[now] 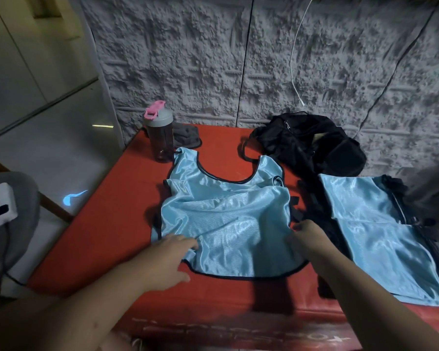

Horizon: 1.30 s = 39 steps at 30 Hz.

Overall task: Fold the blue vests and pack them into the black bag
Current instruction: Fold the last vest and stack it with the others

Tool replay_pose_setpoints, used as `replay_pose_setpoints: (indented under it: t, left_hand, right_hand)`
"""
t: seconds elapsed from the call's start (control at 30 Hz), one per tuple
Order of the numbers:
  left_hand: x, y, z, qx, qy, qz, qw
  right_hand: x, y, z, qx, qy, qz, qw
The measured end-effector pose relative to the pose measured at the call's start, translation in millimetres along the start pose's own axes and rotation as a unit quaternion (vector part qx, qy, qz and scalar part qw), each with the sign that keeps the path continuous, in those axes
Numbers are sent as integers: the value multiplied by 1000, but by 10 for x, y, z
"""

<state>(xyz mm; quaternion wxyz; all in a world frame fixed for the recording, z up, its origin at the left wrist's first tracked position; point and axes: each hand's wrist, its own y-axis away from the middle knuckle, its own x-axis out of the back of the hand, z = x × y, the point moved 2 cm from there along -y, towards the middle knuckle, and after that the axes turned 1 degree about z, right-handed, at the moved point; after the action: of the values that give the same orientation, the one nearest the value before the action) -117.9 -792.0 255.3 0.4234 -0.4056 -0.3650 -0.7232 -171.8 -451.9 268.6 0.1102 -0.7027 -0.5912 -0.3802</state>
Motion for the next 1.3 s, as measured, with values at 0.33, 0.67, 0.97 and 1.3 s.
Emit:
replay_pose_setpoints:
  t: [0.33, 0.67, 0.97, 1.3]
  left_hand:
    - [280, 29, -240, 83, 60, 215, 971]
    - [367, 327, -314, 107, -24, 151, 982]
    - [293, 338, -295, 140, 41, 87, 986]
    - [130, 124, -325, 156, 117, 143, 970]
  right_hand:
    - [254, 227, 36, 43, -79, 46, 995]
    - [278, 257, 263, 1, -35, 102, 994]
    - [170, 364, 139, 128, -153, 25, 980]
    - [-98, 301, 155, 245, 243, -97, 934]
